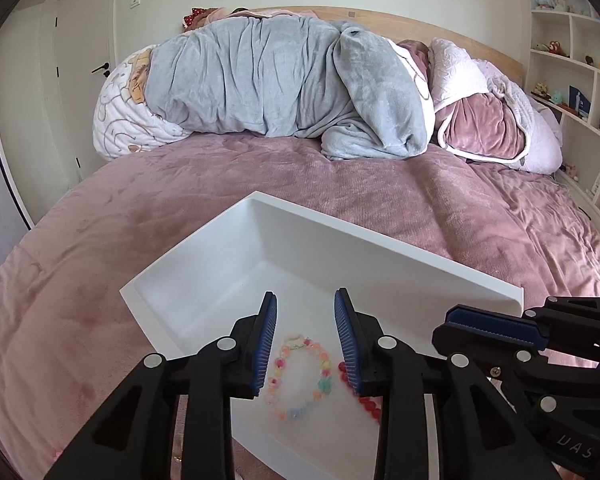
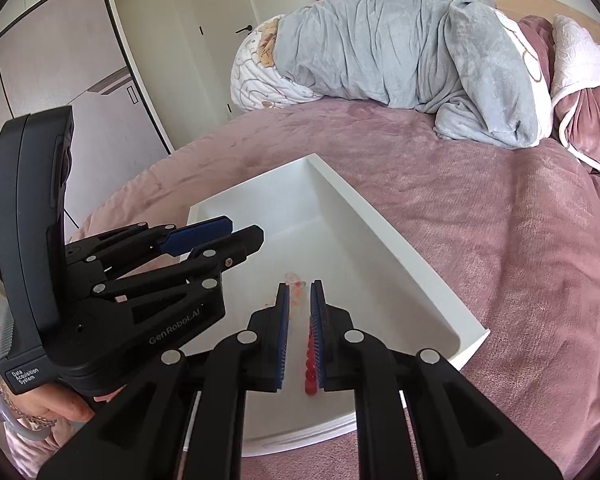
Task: Organize jewelry
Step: 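Open both tools to release the bracelets into the box, then grasp the pink beaded bracelet with the left tool while the right tool grasps the silver ornament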
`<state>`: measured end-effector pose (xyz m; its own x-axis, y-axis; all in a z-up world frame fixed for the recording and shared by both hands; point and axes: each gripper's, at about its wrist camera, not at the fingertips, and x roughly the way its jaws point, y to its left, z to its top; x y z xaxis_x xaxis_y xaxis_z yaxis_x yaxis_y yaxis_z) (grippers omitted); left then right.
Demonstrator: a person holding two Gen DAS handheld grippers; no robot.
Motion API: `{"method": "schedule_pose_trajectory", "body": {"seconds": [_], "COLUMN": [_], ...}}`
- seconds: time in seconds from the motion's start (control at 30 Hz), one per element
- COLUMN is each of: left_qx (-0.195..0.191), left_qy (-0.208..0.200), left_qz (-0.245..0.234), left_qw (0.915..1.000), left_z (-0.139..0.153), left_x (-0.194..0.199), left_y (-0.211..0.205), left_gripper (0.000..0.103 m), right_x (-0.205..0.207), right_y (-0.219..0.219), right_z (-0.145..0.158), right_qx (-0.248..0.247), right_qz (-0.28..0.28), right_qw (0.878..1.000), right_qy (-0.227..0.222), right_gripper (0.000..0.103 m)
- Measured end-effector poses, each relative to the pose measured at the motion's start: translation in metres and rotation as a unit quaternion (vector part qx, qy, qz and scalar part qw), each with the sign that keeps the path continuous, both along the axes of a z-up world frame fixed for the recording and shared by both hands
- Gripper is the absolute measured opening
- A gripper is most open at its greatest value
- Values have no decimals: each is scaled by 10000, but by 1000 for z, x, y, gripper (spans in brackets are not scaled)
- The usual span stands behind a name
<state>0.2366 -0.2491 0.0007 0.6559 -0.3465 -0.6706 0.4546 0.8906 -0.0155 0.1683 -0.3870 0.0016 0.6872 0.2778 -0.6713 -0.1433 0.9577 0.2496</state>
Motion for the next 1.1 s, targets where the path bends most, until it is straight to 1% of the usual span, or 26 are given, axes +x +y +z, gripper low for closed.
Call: {"method": "schedule_pose_trajectory", "body": {"seconds": [0.03,0.1,0.13,0.17,0.2,0.23,0.3,0.33,0.37,0.4,0.43,0.47,0.53,0.57,0.63,0.7,0.83,0.9,0.97,1.1], "left_qx": [-21,-113,-184,-261,-331,-378,-393,-358,-314,-279,-243,-181,-71,-88,-192,-299,-296,-329,-353,-416], "left_qy": [-2,-70,-134,-187,-239,-307,-489,-598,-711,-825,-930,-1026,-1233,-1304,-1337,-1336,-1392,-1448,-1506,-1682], "left_qz": [51,202,297,372,435,522,693,762,818,855,890,950,1164,1283,1517,1675,1851,1892,1940,2034], "left_qw": [10000,9997,9993,9988,9982,9975,9956,9947,9936,9925,9914,9900,9855,9831,9792,9763,9724,9707,9687,9637], "left_z": [0,4,8,13,19,25,41,50,58,68,78,86,103,111,122,128,130,129,125,118], "left_x": [0,-2,-4,-6,-8,-10,-17,-22,-27,-33,-40,-48,-64,-72,-88,-102,-127,-140,-150,-159], "left_y": [3,12,19,27,36,46,68,80,91,102,114,124,146,156,176,193,216,228,240,266], "left_gripper": [38,57,61,68,73,75,79,80,85,88,88,88,90,93,93,93,93,93,93,94], "right_x": [0,-2,-3,-5,-8,-11,-18,-22,-28,-33,-38,-45,-56,-61,-70,-77,-82,-83,-85,-88], "right_y": [0,-1,-2,-2,-1,1,6,10,16,21,26,33,47,54,71,86,112,123,132,154], "right_z": [1,4,6,10,14,19,31,38,45,52,59,65,76,80,86,88,96,104,109,112], "right_qx": [-17,-27,-27,-27,-33,-44,-17,2,-4,-18,-3,36,76,81,43,88,189,272,235,195], "right_qz": [-19,-76,-109,-134,-144,-143,-47,44,102,148,224,345,538,632,814,1027,1190,1220,1203,1243], "right_qw": [10000,10000,9999,9998,9995,9992,9981,9972,9960,9946,9930,9915,9894,9883,9862,9845,9829,9818,9807,9789], "right_qy": [-11,-57,-104,-170,-261,-376,-611,-750,-891,-1027,-1158,-1251,-1346,-1385,-1438,-1420,-1394,-1432,-1520,-1610], "right_gripper": [12,17,28,42,47,52,53,56,65,70,78,81,81,84,89,89,89,92,98,98]}}
